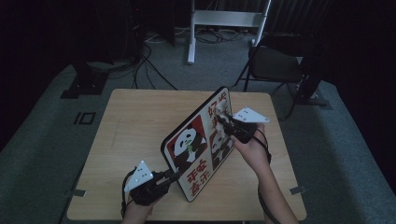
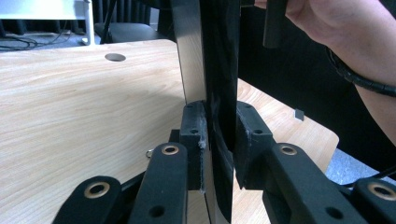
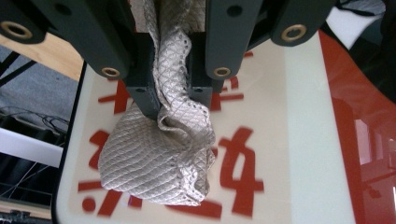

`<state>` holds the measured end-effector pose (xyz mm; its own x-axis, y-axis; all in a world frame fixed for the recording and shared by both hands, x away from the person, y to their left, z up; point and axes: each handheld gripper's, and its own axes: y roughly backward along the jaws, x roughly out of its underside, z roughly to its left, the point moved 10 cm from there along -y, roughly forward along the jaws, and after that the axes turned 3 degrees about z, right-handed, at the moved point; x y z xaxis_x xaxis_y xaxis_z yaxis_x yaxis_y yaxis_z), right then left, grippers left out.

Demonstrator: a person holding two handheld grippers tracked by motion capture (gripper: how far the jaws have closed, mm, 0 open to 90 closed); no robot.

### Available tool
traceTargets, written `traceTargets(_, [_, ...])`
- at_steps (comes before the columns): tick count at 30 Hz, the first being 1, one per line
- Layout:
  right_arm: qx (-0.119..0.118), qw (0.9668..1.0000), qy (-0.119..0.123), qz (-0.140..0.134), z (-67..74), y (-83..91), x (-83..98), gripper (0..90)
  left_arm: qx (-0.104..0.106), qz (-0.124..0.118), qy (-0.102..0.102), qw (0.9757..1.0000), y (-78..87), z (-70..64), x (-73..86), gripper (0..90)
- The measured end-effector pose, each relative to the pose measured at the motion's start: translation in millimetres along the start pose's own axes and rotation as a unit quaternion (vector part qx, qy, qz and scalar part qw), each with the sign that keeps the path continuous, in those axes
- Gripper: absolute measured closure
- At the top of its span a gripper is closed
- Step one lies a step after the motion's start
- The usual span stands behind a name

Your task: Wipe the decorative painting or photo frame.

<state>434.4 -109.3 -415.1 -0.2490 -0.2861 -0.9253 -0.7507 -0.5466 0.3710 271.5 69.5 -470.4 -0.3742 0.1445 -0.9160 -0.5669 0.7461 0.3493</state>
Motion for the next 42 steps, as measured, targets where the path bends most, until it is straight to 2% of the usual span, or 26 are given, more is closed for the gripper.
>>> traceTargets(18, [0.005, 0.9994, -0.006, 0.034, -6.3, -5.0, 43.2, 77.3, 0.0, 0.002, -0.003, 1.0, -0.2, -0.2, -0.3, 76.6])
traceTargets(27, [0.005, 0.9984, -0.017, 0.053, -7.6, -7.5, 68.9, 77.3, 0.0, 0.002, -0.002, 1.0, -0.2, -0.5, -0.4, 76.6])
traceTargets(42, [0.005, 0.9949, -0.031, 0.096, -9.4, -12.0, 115.6, 77.4, 0.0, 0.002, -0.003, 1.0, -0.3, -0.7, -0.3, 76.6])
